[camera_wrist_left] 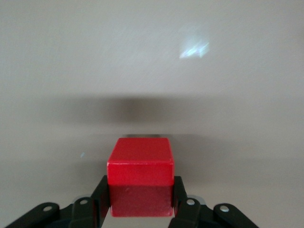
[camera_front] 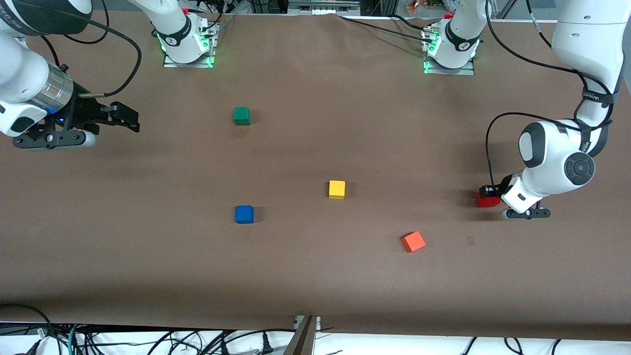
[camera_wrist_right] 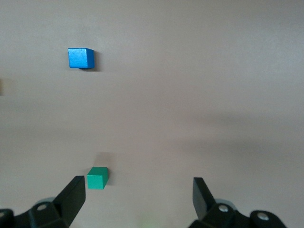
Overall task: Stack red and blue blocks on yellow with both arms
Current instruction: 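Lower the left gripper and grasp the red cube, then carry the red cube onto the yellow cube while the right gripper grasps the blue cube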
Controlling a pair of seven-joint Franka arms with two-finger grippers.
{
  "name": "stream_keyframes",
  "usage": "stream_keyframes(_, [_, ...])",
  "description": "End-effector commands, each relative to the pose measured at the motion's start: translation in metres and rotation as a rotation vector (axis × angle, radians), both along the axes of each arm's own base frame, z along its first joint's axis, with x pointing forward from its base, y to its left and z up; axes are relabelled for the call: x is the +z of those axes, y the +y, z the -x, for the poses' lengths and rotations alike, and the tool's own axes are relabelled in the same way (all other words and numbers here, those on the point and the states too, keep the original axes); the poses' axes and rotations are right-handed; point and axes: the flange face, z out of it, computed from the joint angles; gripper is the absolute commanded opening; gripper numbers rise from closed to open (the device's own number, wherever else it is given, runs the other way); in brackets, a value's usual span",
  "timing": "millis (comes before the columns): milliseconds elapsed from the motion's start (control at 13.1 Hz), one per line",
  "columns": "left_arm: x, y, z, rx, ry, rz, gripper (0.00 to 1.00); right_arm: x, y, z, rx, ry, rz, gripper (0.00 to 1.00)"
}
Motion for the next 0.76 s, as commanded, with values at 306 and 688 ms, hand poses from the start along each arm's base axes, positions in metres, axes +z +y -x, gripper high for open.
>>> stream_keyframes(306, [0.120, -0.246, -0.038, 0.113, -0.070, 0.022, 0.00, -0.042, 0.024, -0.016, 0.044, 0.061, 0.026, 1.00])
stream_keyframes(688, [0.080, -0.426, 0.005, 0.012, -0.058, 0.031, 0.00, -0.146, 0.078, -0.062, 0.053, 0.018, -0.003, 1.00])
